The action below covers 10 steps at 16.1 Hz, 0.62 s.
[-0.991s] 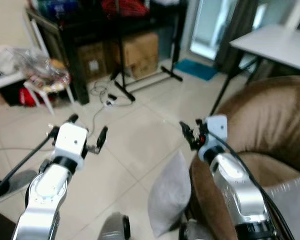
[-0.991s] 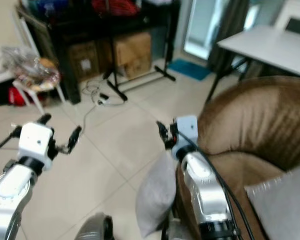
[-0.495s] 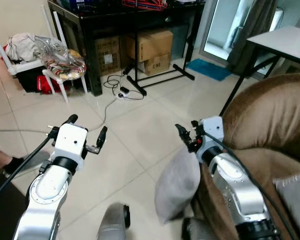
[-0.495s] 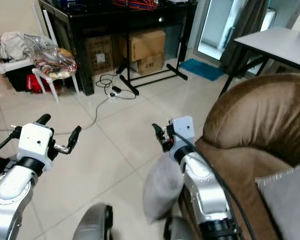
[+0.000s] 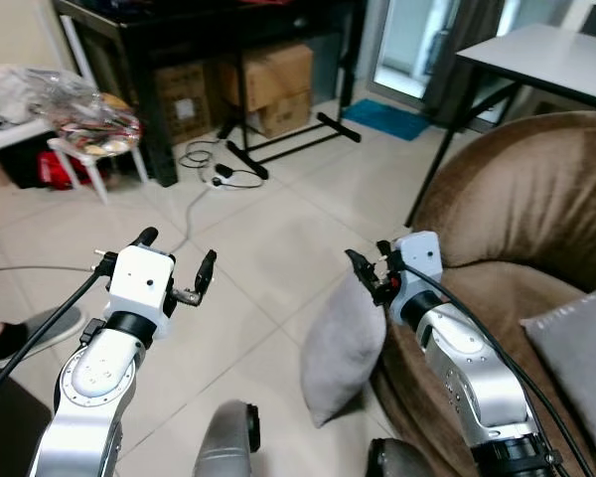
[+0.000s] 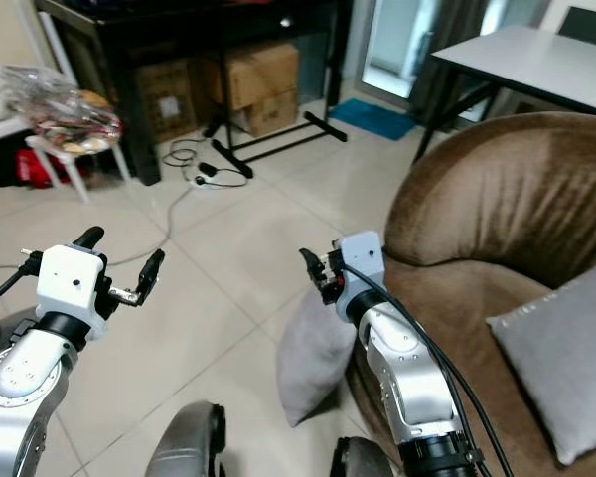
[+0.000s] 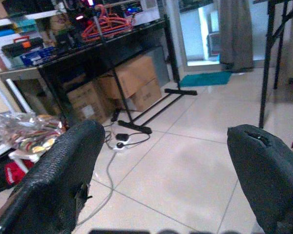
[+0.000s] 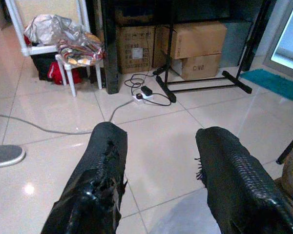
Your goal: Move the pillow to the sofa from floor
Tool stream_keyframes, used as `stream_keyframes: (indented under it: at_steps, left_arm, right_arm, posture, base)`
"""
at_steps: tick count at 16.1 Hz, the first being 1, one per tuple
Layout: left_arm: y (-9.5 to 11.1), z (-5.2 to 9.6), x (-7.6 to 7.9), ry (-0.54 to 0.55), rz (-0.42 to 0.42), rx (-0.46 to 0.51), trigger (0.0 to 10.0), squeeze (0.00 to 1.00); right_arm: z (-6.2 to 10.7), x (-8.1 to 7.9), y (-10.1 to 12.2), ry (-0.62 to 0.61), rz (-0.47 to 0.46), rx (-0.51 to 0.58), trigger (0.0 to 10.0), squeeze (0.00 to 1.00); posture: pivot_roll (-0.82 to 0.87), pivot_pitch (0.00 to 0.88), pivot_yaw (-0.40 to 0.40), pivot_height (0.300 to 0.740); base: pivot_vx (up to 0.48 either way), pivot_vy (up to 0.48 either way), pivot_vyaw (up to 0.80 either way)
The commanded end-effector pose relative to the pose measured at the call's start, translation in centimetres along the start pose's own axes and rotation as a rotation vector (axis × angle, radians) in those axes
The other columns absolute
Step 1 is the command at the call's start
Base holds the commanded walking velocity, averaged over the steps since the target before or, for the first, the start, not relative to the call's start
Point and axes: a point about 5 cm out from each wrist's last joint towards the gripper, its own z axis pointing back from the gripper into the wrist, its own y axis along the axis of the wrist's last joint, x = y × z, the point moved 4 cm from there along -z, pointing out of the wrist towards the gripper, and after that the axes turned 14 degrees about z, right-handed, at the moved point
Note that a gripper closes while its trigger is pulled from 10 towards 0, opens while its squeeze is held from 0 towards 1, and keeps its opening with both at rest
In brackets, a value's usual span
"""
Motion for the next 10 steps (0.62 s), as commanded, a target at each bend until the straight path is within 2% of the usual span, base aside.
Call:
stream_keyframes:
  at_steps: [1,3,5,10]
  left_arm:
    - [0.29,0.00,-0.02,-0.003,0.004,0.009,10.0,0.00]
    - [0.28,-0.02,0.02,-0.005,0.007,0.009,10.0,0.00]
    - [0.28,0.00,0.02,-0.006,0.008,0.009,10.0,0.00]
    - [0.26,-0.11,-0.05,-0.007,0.004,0.009,10.0,0.00]
  right_arm:
    - [-0.19,-0.10,0.74,0.014,0.027,0.021,10.0,0.00]
    - [-0.22,-0.27,0.73,0.026,0.039,0.020,10.0,0.00]
    - [-0.22,-0.07,0.64,0.009,0.006,0.019,10.0,0.00]
    - [-0.32,0.57,0.64,-0.033,0.007,0.017,10.0,0.00]
  posture:
    - [0.02,0.000,-0.010,0.651]
    - [0.02,0.000,-0.011,0.651]
    - [0.02,0.000,-0.011,0.651]
    - [0.02,0.000,-0.011,0.651]
  base:
    - [0.270,0.000,0.80]
    - [0.277,0.000,0.80]
    - [0.277,0.000,0.00]
    - [0.277,0.000,0.00]
